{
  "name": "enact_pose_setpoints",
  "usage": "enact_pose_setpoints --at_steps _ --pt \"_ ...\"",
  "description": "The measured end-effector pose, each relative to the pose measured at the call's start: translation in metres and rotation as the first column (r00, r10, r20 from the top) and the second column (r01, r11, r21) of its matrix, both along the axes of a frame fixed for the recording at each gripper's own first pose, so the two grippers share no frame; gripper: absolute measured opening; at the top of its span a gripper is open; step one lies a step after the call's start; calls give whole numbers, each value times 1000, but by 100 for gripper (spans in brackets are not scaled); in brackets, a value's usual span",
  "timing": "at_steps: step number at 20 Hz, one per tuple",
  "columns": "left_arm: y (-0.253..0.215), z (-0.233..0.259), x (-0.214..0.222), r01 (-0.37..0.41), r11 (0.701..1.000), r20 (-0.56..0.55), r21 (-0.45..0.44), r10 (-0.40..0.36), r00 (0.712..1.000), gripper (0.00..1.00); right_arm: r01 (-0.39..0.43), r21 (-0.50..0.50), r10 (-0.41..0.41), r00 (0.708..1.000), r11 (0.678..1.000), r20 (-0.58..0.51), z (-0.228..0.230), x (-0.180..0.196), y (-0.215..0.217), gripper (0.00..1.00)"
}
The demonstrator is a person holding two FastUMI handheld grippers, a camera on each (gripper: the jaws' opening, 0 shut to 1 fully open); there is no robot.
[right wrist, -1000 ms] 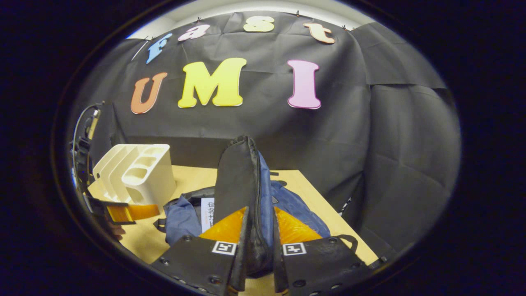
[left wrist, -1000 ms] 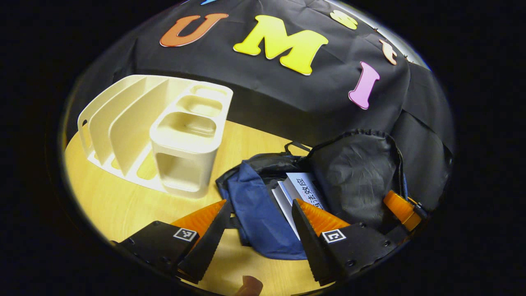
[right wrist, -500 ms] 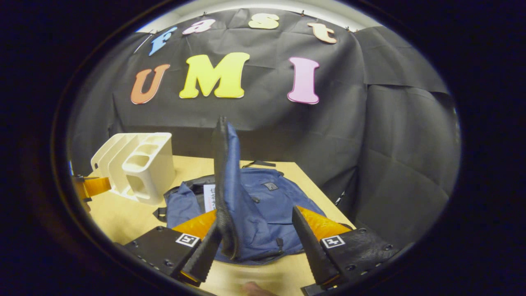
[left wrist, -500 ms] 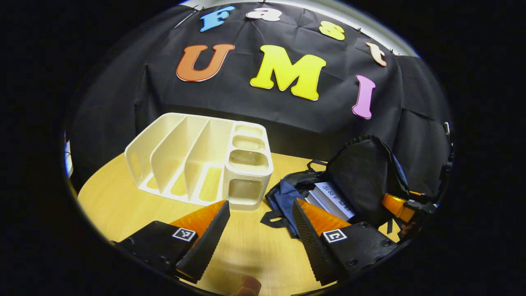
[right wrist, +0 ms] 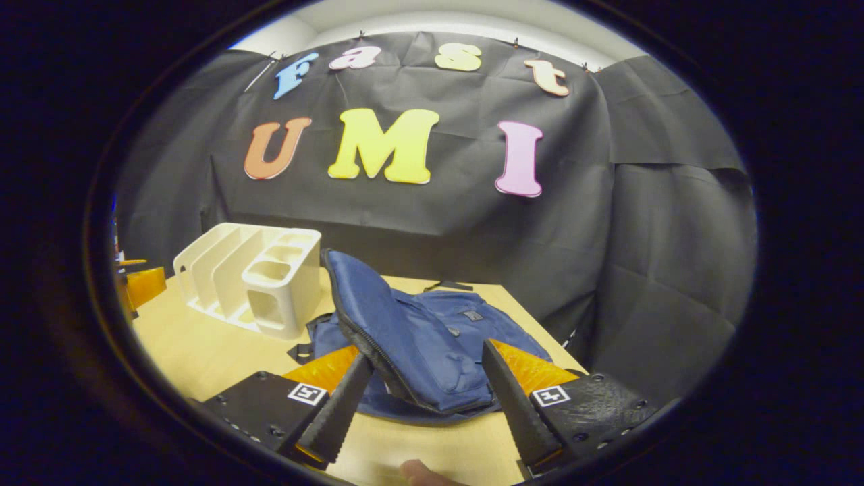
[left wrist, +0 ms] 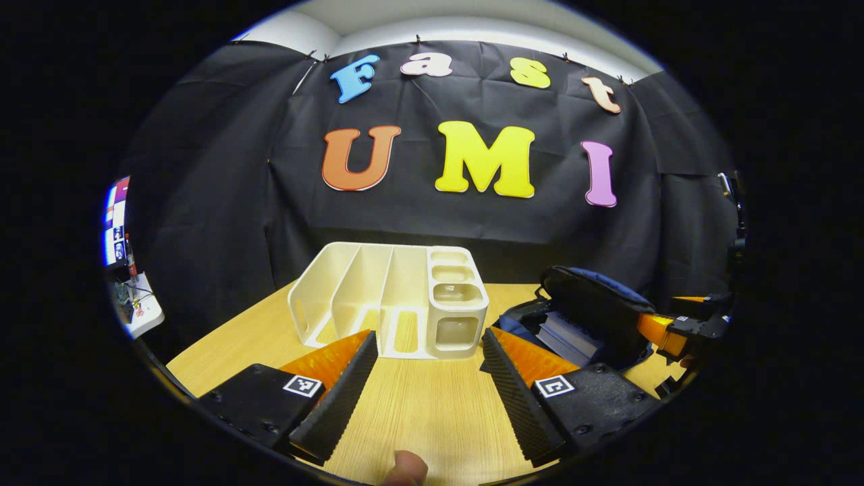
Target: Open the schoolbag, grab two books from the bookshelf and put them into the schoolbag.
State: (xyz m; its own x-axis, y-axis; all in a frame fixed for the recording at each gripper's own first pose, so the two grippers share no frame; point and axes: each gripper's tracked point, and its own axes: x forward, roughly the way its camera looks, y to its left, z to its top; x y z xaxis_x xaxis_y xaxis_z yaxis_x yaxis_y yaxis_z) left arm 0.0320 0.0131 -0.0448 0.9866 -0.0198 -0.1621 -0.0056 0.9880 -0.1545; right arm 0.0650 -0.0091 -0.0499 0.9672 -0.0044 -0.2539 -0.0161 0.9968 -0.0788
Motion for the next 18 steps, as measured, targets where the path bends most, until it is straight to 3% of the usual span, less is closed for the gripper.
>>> enact_pose_setpoints --at_steps 4,9,10,12,18 --pt "7 10 -23 16 1000 34 -14 -16 999 99 -5 12 4 997 1000 81 30 -36 -4 95" --pt "8 25 -33 24 1000 61 -20 -22 998 98 55 -3 -53 974 999 219 70 -81 -20 92" --pt "10 26 -36 24 999 60 -22 -23 998 98 67 0 -65 969 998 240 74 -89 -24 98" --pt "13 32 -38 11 1000 70 -14 -10 997 99 81 2 -78 958 997 277 82 -102 -27 95" --pt "32 36 -35 -82 996 80 -16 83 993 98 60 -14 -54 962 998 267 76 -113 -26 98"
